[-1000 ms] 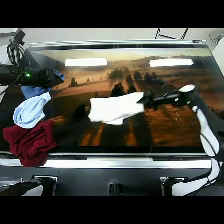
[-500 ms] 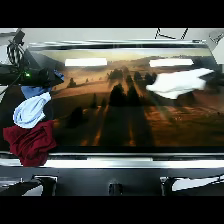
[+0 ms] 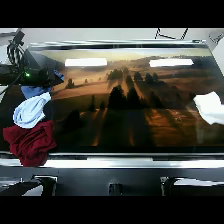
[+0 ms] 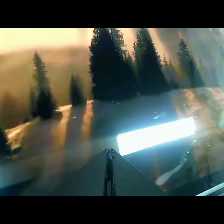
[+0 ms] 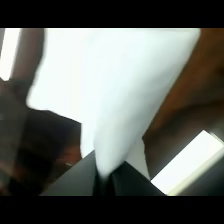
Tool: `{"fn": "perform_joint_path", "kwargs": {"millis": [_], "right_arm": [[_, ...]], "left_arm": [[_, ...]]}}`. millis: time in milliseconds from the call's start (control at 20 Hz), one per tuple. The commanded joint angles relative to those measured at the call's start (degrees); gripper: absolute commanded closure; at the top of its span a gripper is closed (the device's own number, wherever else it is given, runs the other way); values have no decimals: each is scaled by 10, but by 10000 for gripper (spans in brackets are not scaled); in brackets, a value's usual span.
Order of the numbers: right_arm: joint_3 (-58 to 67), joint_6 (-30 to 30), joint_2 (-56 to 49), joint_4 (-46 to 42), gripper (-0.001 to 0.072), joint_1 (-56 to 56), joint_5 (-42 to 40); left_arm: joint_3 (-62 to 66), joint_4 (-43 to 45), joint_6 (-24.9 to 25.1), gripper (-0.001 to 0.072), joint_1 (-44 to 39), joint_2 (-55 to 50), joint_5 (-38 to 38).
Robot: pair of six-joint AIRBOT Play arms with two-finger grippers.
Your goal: Fold the clothes and pants, and hang the long-sleeved shirts on hangers.
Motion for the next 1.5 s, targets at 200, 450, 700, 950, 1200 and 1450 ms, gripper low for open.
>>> {"fn": "perform_joint_path", "kwargs": {"millis": [200, 450, 700, 950, 1200, 1450], "right_arm": [[-265, 21, 103, -177, 681, -24, -36], [-349, 40, 134, -267, 681, -35, -79], [-362, 40, 134, -269, 324, -35, -91], [-218, 30, 139, -257, -3, -31, -24], [74, -47, 141, -139, 2, 82, -154], [92, -54, 139, -110, 36, 348, -102]], "left_arm": [[0, 1, -1, 686, 0, 0, 0], [0, 1, 0, 686, 0, 0, 0], [0, 6, 0, 686, 0, 0, 0], [0, 1, -1, 686, 0, 0, 13], [4, 59, 14, 689, -6, -4, 124], [14, 396, -97, 577, -37, -43, 15]]}}
